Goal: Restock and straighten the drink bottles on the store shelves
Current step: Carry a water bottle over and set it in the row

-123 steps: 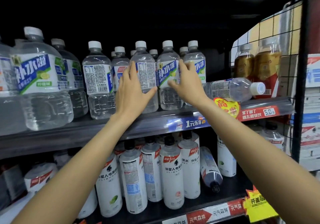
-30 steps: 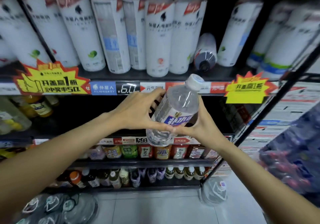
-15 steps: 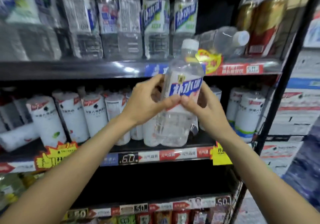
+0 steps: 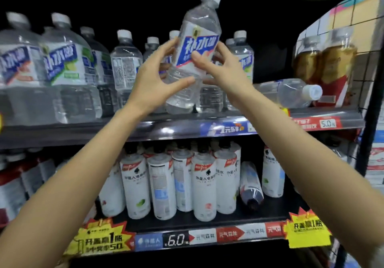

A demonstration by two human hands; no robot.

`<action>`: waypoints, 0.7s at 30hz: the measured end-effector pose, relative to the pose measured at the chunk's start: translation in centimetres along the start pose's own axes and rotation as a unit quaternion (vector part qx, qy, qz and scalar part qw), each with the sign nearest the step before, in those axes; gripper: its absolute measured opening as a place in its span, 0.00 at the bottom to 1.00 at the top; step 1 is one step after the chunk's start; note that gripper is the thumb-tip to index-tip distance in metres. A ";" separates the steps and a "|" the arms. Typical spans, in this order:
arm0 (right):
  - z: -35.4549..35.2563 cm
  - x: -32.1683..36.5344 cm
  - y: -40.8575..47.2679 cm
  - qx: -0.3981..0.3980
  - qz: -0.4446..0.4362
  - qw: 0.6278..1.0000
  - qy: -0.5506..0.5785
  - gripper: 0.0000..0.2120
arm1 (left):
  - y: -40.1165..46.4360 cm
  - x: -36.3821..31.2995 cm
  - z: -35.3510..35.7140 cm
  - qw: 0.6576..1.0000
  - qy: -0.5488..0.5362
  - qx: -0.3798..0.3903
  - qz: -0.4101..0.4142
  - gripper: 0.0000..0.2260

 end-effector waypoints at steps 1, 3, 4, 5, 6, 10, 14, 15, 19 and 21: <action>0.6 -0.1 0.8 0.005 -0.004 1.000 -0.011 0.19 | 0.1 0.9 -0.5 1.000 0.014 -0.011 0.004 0.35; 1.8 -0.5 2.1 0.016 -0.012 0.999 -0.031 0.19 | 0.1 2.4 -1.5 0.998 0.052 -0.025 0.010 0.36; 2.2 -0.9 2.6 0.020 -0.013 0.999 -0.038 0.18 | 0.0 3.0 -1.8 0.997 0.078 -0.026 0.010 0.37; 2.6 -1.4 2.9 0.025 -0.010 0.999 -0.040 0.18 | -0.2 3.4 -2.1 0.993 0.110 -0.029 0.008 0.37; 3.0 -1.9 3.3 0.029 -0.007 0.999 -0.040 0.17 | -0.4 3.9 -2.4 0.989 0.145 -0.033 0.004 0.37; 3.9 -3.1 3.7 0.015 -0.007 0.998 -0.068 0.20 | -1.0 5.0 -2.7 0.978 0.204 -0.032 -0.006 0.39; 4.6 -3.4 3.9 0.021 -0.016 0.988 -0.151 0.24 | -1.0 5.2 -2.4 0.978 0.204 -0.030 -0.016 0.43; 4.7 -3.5 4.0 0.025 -0.014 0.985 -0.169 0.23 | -1.1 5.1 -2.3 0.978 0.206 -0.028 -0.015 0.45; 4.8 -3.7 4.2 0.018 -0.002 0.980 -0.197 0.29 | -1.2 4.8 -2.1 0.978 0.207 -0.018 -0.018 0.48; 4.8 -3.6 4.1 0.012 0.006 0.980 -0.199 0.32 | -1.2 4.8 -1.9 0.977 0.210 -0.013 -0.030 0.48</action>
Point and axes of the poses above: each hand's wrist, its own y-axis towards the middle knuckle, its own z-axis out of the palm, x = y × z, the point moved 1 cm from there along y, towards the middle knuckle, and after that the axes turned 6 degrees about x, right-handed, at the moved point
